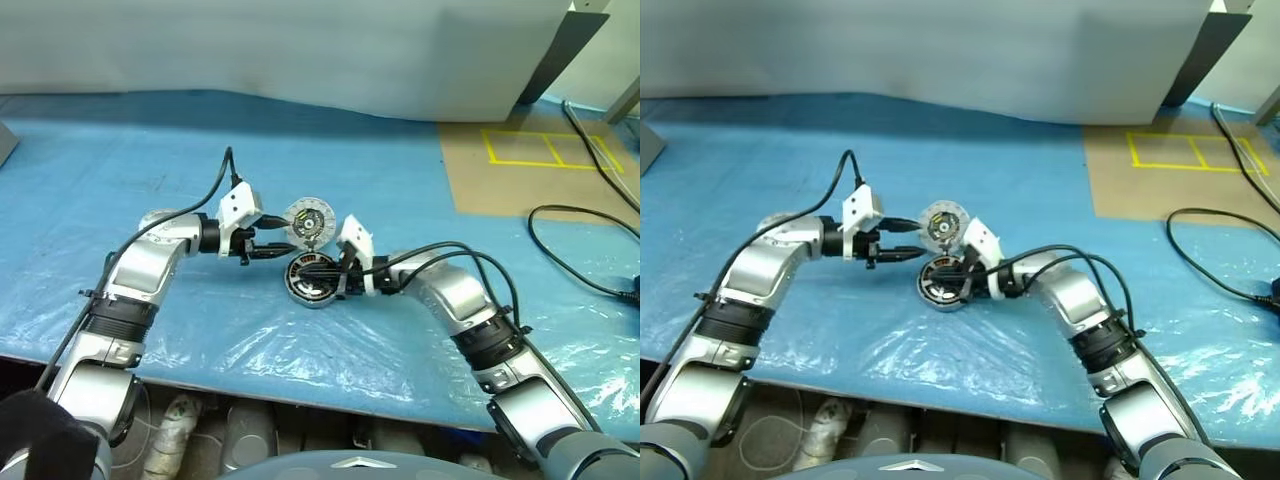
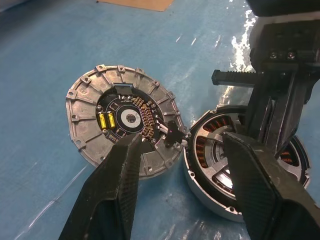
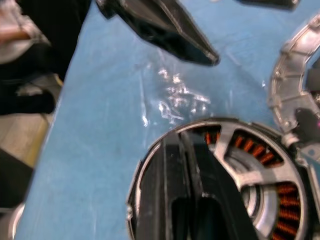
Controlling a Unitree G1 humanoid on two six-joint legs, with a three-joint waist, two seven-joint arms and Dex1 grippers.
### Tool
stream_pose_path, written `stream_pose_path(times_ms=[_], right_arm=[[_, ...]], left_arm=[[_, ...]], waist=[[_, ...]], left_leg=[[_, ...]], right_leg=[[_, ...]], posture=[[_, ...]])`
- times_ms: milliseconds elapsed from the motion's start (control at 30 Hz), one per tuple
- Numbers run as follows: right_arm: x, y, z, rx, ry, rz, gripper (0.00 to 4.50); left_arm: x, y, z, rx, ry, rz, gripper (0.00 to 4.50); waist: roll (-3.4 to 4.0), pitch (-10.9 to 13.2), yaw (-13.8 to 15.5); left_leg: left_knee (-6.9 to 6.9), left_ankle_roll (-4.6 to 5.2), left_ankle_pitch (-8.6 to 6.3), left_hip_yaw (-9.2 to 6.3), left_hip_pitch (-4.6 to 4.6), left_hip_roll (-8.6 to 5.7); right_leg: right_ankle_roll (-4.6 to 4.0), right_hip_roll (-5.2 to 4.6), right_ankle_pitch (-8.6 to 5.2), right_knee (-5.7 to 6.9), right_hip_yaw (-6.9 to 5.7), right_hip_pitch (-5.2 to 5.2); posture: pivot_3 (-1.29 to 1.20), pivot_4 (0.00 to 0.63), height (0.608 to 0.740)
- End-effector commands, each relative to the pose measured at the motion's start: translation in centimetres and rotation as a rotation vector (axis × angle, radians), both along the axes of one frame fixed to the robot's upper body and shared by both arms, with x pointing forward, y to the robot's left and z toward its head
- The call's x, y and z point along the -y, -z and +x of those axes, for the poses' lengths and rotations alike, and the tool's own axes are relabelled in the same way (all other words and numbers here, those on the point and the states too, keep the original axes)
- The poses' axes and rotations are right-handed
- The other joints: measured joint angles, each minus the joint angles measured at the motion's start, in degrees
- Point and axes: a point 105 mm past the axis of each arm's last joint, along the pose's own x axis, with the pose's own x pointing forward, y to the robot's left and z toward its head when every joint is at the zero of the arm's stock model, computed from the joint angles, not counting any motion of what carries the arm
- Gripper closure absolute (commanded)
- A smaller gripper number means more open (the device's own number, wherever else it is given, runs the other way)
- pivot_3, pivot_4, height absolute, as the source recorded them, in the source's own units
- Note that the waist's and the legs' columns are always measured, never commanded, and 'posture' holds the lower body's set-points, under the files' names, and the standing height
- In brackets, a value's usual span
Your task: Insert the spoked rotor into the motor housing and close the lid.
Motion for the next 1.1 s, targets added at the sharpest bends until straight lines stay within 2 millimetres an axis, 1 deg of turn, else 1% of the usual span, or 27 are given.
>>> stream_pose_path(times_ms=[33, 100, 200, 300, 367, 400, 467, 533, 567, 600, 633, 700, 800, 867, 900, 933, 1000, 1033, 1100], right_arm=[[1.7, 4.2, -0.2, -0.062, 0.042, -0.126, 4.50], [0.9, 1.1, -0.1, -0.107, 0.049, 0.045, 4.50], [0.7, -3.0, 0.0, -0.145, 0.041, 0.232, 4.50], [0.6, -6.2, -0.3, -0.172, 0.013, 0.364, 4.50], [0.3, -7.3, -0.2, -0.182, 0.013, 0.413, 4.50], [0.1, -7.4, -0.1, -0.183, 0.020, 0.414, 4.50], [-0.2, -5.6, 0.5, -0.148, 0.058, 0.313, 4.50], [-0.2, -2.4, 0.2, -0.096, 0.056, 0.129, 4.50], [0.1, -0.6, 0.0, -0.067, 0.049, 0.033, 4.50], [0.5, 0.7, 0.0, -0.054, 0.052, -0.031, 4.50], [0.9, 1.5, 0.0, -0.052, 0.053, -0.067, 4.50], [1.4, 2.1, 0.0, -0.049, 0.049, -0.085, 4.50], [1.6, 1.5, 0.3, -0.030, 0.043, -0.074, 4.50], [1.4, 0.4, 0.6, -0.015, 0.045, -0.031, 4.50], [1.1, -0.4, 0.7, -0.019, 0.051, 0.019, 4.50], [0.7, -2.0, 1.0, -0.042, 0.062, 0.111, 4.50], [0.5, -5.1, 1.3, -0.083, 0.071, 0.278, 4.50], [0.5, -5.9, 1.3, -0.091, 0.070, 0.316, 4.50], [0.7, -6.8, 1.1, -0.101, 0.060, 0.349, 4.50]], left_arm=[[0.3, -1.3, -0.5, 0.045, 0.018, -0.011, 1.81], [0.4, -1.3, -0.4, 0.048, 0.013, -0.020, 1.81], [0.3, -1.5, 0.1, 0.058, -0.012, -0.031, 1.81], [0.3, -1.7, 0.4, 0.057, -0.020, -0.045, 1.81], [0.4, -1.7, 0.5, 0.059, -0.020, -0.047, 1.81], [0.5, -1.7, 0.6, 0.059, -0.021, -0.048, 1.81], [0.6, -1.6, 0.6, 0.059, -0.018, -0.047, 1.81], [0.7, -1.6, 0.6, 0.058, -0.015, -0.049, 1.81], [0.7, -1.6, 0.7, 0.058, -0.015, -0.050, 1.81], [0.8, -1.6, 0.7, 0.058, -0.015, -0.050, 1.81], [0.8, -1.5, 0.7, 0.057, -0.015, -0.050, 1.81], [0.8, -1.5, 0.8, 0.055, -0.015, -0.050, 1.81], [0.8, -1.5, 0.9, 0.057, -0.018, -0.052, 1.81], [0.8, -1.5, 1.0, 0.057, -0.022, -0.052, 1.81], [0.8, -1.5, 1.1, 0.058, -0.022, -0.051, 1.81], [0.8, -1.5, 1.0, 0.058, -0.021, -0.053, 1.81], [0.8, -1.7, 1.2, 0.063, -0.027, -0.060, 1.81], [0.8, -1.8, 1.2, 0.065, -0.030, -0.063, 1.81], [0.6, -2.0, 1.4, 0.061, -0.042, -0.076, 1.81]], waist=[[0.00, 0.0, 0.0], [0.00, 0.0, 0.1], [0.00, 0.0, 0.1], [0.00, 0.0, 0.1], [0.00, 0.0, 0.0], [0.00, 0.0, -0.1], [0.00, 0.0, -0.4], [0.01, 0.0, -0.6], [0.00, 0.0, -0.7], [-0.07, 0.0, -0.6], [-0.09, 0.0, -0.5], [-0.04, 0.0, -0.8], [-0.05, 0.0, -0.9], [-0.05, 0.0, -1.0], [-0.05, 0.0, -1.0], [-0.05, 0.0, -1.0], [-0.04, 0.0, -1.1], [-0.04, 0.0, -1.1], [-0.04, 0.0, -1.1]], left_leg=[[-0.01, 0.00, 0.00, 0.00, 0.16, 0.00], [-0.01, 0.01, -0.01, 0.01, 0.36, -0.01], [0.08, 0.05, 0.01, 0.02, 0.30, -0.02], [0.10, 0.09, 0.04, 0.01, 0.00, -0.01], [0.06, 0.08, 0.04, 0.02, -0.15, 0.02], [0.04, 0.08, 0.04, 0.02, -0.19, 0.01], [-0.03, 0.07, 0.04, 0.01, -0.21, 0.02], [-0.08, 0.05, 0.04, 0.01, -0.22, 0.02], [-0.09, 0.05, 0.03, 0.01, -0.24, 0.01], [-0.09, 0.04, 0.03, 0.01, -0.29, -0.01], [-0.09, 0.04, 0.04, -0.05, -0.34, 0.01], [-0.07, 0.04, 0.03, -0.03, -0.38, -0.04], [-0.08, 0.04, 0.03, -0.04, -0.18, -0.02], [-0.05, 0.05, 0.03, -0.04, -0.15, -0.01], [-0.02, 0.05, 0.03, -0.04, -0.15, -0.02], [0.01, 0.05, 0.03, -0.03, -0.15, -0.02], [0.05, 0.06, 0.04, -0.03, -0.19, -0.01], [0.06, 0.07, 0.04, -0.03, -0.22, -0.01], [0.06, 0.07, 0.04, -0.03, -0.24, 0.00]], right_leg=[[0.00, 0.00, -0.01, -0.02, 0.00, 0.15], [0.01, -0.02, -0.02, -0.08, 0.04, 0.36], [0.01, -0.04, -0.01, -0.07, 0.10, 0.34], [0.00, -0.01, 0.00, -0.04, 0.09, 0.05], [0.00, 0.03, 0.00, -0.01, 0.06, -0.13], [0.00, 0.03, 0.01, 0.04, 0.06, -0.21], [0.00, 0.05, 0.00, 0.04, 0.03, -0.25], [-0.01, 0.04, 0.00, 0.01, 0.00, -0.24], [-0.01, 0.04, 0.00, -0.02, -0.01, -0.24], [0.01, 0.03, 0.01, -0.04, -0.02, -0.25], [0.01, 0.03, 0.01, -0.10, -0.10, -0.22], [0.02, -0.01, 0.02, -0.13, -0.05, -0.23], [0.01, 0.00, 0.01, -0.13, -0.03, -0.09], [0.01, 0.00, 0.00, -0.13, -0.03, -0.07], [0.01, -0.01, 0.00, -0.13, -0.02, -0.06], [0.01, -0.01, 0.01, -0.13, -0.01, -0.07], [0.01, -0.01, 0.01, -0.10, 0.00, -0.10], [0.01, -0.01, 0.01, -0.08, 0.01, -0.14], [0.00, 0.00, 0.01, -0.08, 0.01, -0.17]], posture=[[0.00, 0.150, 0.740], [0.00, 0.150, 0.740], [0.00, 0.150, 0.740], [0.00, 0.150, 0.740], [0.00, 0.150, 0.740], [0.00, 0.150, 0.740], [0.00, 0.150, 0.740], [0.00, 0.150, 0.740], [0.00, 0.150, 0.740], [0.00, 0.150, 0.740], [0.00, 0.150, 0.740], [0.00, 0.150, 0.740], [0.00, 0.150, 0.740], [0.00, 0.150, 0.740], [0.00, 0.150, 0.740], [0.00, 0.150, 0.740], [0.00, 0.150, 0.740], [0.00, 0.150, 0.740], [0.00, 0.150, 0.740]])
